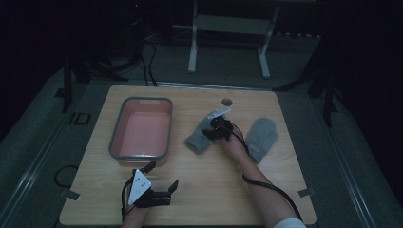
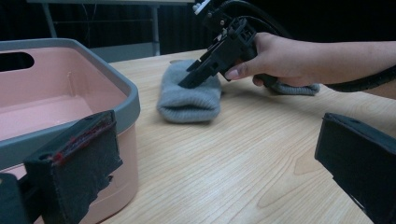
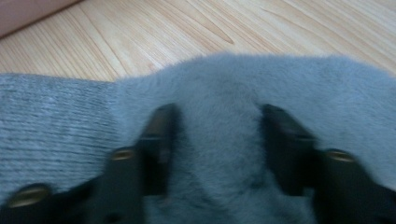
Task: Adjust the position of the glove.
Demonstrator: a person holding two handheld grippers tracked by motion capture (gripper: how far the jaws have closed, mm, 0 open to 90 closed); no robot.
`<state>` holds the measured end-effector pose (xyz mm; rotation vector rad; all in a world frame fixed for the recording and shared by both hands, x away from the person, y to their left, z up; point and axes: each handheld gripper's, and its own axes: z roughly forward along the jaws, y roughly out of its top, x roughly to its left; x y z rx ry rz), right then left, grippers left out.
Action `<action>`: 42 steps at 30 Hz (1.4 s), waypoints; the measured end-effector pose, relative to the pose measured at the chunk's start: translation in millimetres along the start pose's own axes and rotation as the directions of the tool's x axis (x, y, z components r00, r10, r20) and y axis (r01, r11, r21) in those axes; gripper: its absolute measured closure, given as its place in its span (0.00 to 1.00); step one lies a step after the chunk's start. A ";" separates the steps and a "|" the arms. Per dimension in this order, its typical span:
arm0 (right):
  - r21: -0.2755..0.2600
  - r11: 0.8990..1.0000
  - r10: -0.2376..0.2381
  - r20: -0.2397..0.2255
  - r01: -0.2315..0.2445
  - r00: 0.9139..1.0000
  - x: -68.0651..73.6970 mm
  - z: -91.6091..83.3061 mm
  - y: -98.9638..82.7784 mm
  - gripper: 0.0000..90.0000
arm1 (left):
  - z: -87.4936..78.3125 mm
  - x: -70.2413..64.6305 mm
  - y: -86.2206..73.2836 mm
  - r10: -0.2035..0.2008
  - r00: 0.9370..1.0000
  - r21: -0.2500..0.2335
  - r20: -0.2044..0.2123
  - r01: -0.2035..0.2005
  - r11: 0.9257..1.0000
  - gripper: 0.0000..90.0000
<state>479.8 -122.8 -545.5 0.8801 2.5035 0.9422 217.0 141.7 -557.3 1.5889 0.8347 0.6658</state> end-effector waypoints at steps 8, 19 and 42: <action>-0.001 1.000 -0.003 -0.043 0.003 0.999 -2.7 -10.5 3.6 0.90 | 0.4 0.6 -0.2 0.000 1.000 0.000 0.002 0.000 1.000 0.00; -0.070 0.987 -0.158 -0.188 0.148 0.969 1.3 -60.4 -2.1 0.91 | 0.9 0.9 -0.3 -0.001 1.000 0.002 -0.002 0.001 1.000 0.00; 0.061 0.909 -0.346 -0.443 0.413 0.827 30.0 -61.2 -31.3 0.70 | 2.1 0.5 -0.8 -0.009 1.000 0.002 0.000 0.009 1.000 0.00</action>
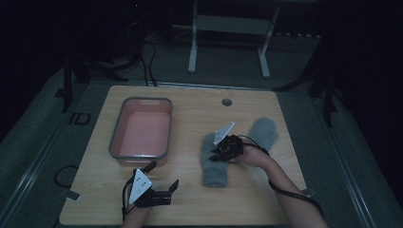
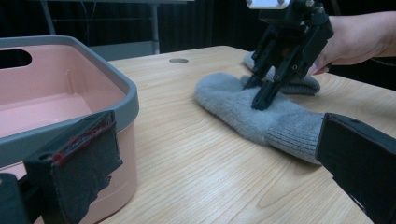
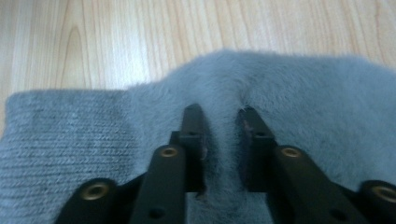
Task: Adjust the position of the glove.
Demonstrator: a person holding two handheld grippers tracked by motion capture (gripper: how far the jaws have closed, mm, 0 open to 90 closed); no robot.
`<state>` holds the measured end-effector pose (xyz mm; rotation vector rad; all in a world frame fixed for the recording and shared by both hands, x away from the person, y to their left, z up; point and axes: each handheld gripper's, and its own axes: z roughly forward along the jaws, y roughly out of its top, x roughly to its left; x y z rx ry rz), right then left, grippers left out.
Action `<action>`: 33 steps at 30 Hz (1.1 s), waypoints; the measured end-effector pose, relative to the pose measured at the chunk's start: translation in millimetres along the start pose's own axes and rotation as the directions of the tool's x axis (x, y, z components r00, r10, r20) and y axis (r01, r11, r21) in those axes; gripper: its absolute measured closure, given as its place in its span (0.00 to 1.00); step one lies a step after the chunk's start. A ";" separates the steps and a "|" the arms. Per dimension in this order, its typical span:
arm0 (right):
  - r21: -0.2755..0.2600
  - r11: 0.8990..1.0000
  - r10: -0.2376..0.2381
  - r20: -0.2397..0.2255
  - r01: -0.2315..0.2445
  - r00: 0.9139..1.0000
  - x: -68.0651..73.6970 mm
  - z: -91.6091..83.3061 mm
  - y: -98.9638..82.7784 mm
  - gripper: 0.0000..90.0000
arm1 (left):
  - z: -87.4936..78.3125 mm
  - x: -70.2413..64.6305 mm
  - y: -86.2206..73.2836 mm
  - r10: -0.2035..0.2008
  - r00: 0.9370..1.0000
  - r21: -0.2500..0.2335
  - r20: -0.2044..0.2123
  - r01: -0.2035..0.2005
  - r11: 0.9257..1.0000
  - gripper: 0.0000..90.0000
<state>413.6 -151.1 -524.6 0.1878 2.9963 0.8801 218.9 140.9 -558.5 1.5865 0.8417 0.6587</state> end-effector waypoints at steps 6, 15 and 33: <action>0.028 1.000 0.002 0.048 -0.003 0.999 -7.2 3.4 1.5 0.43 | -0.1 -0.3 0.1 -0.003 1.000 -0.001 0.004 0.003 1.000 0.00; 0.001 0.999 0.042 0.071 -0.043 0.997 -8.6 -3.3 -3.0 0.20 | 0.1 -0.1 -0.1 -0.008 1.000 0.004 0.006 0.008 1.000 0.00; -0.364 0.869 0.460 0.346 -0.336 0.818 4.7 -90.7 -45.4 0.15 | 2.1 -0.5 -0.8 -0.015 1.000 0.011 0.008 0.015 1.000 0.00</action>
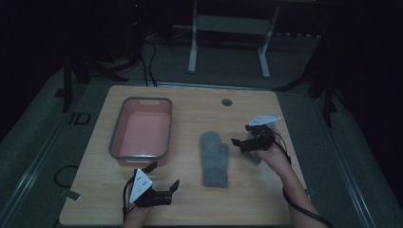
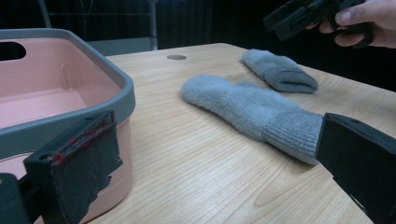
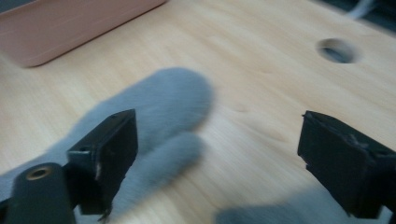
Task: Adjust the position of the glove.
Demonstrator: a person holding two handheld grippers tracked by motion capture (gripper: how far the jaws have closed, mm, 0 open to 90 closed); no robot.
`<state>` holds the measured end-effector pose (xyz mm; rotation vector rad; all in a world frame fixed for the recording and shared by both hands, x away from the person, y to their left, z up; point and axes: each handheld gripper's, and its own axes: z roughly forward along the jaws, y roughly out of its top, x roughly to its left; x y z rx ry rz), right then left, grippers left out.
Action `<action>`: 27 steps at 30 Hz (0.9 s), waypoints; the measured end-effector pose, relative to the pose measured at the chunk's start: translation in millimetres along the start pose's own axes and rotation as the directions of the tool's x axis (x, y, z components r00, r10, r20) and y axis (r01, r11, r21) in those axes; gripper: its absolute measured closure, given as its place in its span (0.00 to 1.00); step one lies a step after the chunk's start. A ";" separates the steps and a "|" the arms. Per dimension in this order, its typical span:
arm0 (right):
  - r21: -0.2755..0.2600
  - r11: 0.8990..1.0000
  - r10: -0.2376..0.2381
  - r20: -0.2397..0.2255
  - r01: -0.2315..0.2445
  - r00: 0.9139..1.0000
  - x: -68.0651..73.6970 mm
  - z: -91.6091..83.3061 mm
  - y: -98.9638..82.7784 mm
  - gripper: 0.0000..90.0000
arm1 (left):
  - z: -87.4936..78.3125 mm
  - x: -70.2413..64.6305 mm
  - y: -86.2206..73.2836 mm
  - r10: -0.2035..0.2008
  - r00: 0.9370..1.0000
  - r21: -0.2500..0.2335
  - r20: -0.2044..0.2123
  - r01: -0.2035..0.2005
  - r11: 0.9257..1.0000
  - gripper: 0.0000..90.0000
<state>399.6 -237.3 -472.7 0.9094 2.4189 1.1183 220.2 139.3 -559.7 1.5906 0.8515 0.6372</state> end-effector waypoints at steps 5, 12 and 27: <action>-0.036 0.999 0.037 0.107 -0.033 0.994 -6.2 -20.6 -9.8 0.26 | 0.6 -0.2 0.0 0.000 1.000 0.000 0.001 0.000 1.000 0.00; -0.066 0.973 0.226 0.118 -0.220 0.967 -34.8 -30.4 -29.5 0.44 | 0.9 -0.3 0.2 0.000 1.000 -0.001 0.003 0.000 1.000 0.00; -0.033 0.918 0.372 0.409 -0.395 0.833 -65.9 15.0 -55.2 0.40 | 1.9 -0.2 0.4 0.002 1.000 0.003 0.005 -0.002 1.000 0.00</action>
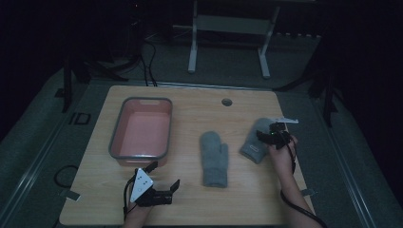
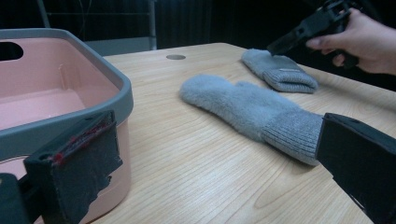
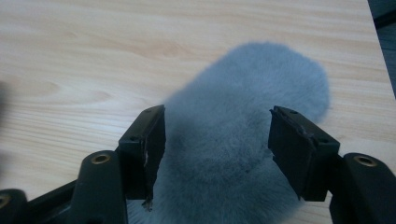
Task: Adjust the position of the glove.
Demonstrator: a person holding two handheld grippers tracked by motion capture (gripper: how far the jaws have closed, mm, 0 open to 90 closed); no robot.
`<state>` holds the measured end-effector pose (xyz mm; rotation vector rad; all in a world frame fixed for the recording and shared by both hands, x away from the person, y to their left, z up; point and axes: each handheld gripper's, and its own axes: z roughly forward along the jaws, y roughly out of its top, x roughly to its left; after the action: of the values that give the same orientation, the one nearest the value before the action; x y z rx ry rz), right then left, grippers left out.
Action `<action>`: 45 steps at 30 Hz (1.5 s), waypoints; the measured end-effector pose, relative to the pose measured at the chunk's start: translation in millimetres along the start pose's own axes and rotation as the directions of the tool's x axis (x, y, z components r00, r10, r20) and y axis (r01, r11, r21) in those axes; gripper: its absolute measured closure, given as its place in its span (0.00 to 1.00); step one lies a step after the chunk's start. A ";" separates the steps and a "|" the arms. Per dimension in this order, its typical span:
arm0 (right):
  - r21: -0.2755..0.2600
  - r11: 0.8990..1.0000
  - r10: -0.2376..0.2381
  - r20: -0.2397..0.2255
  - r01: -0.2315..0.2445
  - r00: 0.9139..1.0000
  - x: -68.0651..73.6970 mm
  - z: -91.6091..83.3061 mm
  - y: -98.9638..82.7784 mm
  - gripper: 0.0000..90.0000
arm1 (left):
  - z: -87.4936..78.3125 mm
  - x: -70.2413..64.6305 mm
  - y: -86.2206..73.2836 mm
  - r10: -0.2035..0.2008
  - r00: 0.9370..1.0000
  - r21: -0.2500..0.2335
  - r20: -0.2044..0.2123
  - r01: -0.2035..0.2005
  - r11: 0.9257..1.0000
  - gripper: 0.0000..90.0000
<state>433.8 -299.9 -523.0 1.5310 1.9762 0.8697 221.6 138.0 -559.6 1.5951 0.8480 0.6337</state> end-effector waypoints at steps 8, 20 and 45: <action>0.039 0.997 -0.065 -0.004 0.065 0.998 3.5 19.3 -14.2 0.74 | -0.3 -0.1 -0.2 0.001 1.000 0.002 0.001 -0.001 1.000 0.00; 0.001 0.995 -0.096 -0.112 0.097 0.989 -3.1 -15.2 -6.7 0.89 | 0.2 -0.2 -0.3 0.003 1.000 -0.001 0.000 -0.003 1.000 0.00; 0.038 0.932 -0.335 -0.294 0.361 0.895 13.4 -60.5 -54.6 0.83 | 1.9 -0.4 -0.6 0.003 1.000 -0.006 0.011 -0.003 1.000 0.00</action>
<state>351.6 -307.4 -522.2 1.0865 2.4314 0.8912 222.7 136.6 -560.5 1.5932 0.8348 0.6284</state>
